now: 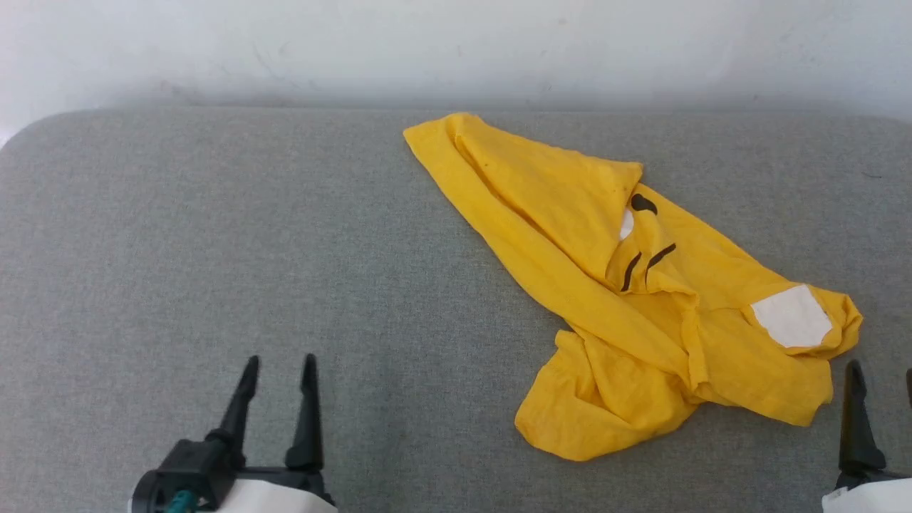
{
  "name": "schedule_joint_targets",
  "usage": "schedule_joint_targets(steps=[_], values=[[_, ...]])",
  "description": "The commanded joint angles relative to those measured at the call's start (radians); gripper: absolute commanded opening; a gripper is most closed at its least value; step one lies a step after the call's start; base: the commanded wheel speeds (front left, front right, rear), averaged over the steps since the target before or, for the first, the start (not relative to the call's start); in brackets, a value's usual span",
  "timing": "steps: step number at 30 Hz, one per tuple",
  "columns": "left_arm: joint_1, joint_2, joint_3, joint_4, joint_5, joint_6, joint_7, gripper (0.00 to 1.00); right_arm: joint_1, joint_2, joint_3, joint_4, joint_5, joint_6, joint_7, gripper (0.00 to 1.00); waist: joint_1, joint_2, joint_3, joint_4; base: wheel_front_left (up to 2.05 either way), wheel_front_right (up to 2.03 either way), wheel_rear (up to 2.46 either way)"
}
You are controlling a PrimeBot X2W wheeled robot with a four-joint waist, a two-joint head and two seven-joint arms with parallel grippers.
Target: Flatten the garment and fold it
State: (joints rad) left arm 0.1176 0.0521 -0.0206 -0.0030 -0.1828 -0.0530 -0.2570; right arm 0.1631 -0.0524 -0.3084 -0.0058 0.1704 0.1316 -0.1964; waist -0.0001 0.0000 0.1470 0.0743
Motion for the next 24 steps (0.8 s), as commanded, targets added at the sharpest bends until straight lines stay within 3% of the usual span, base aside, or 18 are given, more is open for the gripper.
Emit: schedule_joint_targets(steps=[1,4,8,16,19,24], values=[[-0.005,-0.001,-0.015,-0.006,-0.005,-0.013,-0.005,1.00,-0.015,0.002,0.000,0.002,0.000,-0.001,-0.011,1.00,0.0001,0.0000,-0.017,-0.004,0.00,0.00,0.00],[-0.049,0.018,-0.075,-0.026,0.015,-0.037,0.044,1.00,-0.036,0.002,-0.018,0.003,-0.012,-0.001,-0.015,1.00,0.0001,0.0000,-0.025,0.010,0.00,0.00,0.00],[-0.149,0.056,-0.186,-0.053,0.039,-0.063,0.219,1.00,-0.064,0.002,-0.064,-0.002,-0.028,-0.001,-0.016,1.00,0.0001,0.0000,-0.023,0.033,0.00,0.00,0.00],[-0.346,0.081,-0.488,-0.028,-0.035,-0.077,0.496,1.00,-0.112,0.002,-0.141,-0.019,-0.030,-0.001,-0.004,1.00,0.0001,0.0000,0.037,0.039,0.00,0.00,0.00],[-0.392,0.095,-0.580,-0.004,-0.067,-0.077,0.563,1.00,-0.134,0.002,-0.147,-0.021,-0.029,-0.001,-0.003,1.00,0.0001,0.0000,0.083,0.023,0.00,0.00,0.00],[-0.447,0.127,-0.640,0.060,-0.057,-0.077,0.624,1.00,-0.160,0.002,-0.138,-0.028,-0.021,-0.001,-0.003,1.00,0.0001,0.0000,0.157,-0.007,0.00,0.00,0.00]])
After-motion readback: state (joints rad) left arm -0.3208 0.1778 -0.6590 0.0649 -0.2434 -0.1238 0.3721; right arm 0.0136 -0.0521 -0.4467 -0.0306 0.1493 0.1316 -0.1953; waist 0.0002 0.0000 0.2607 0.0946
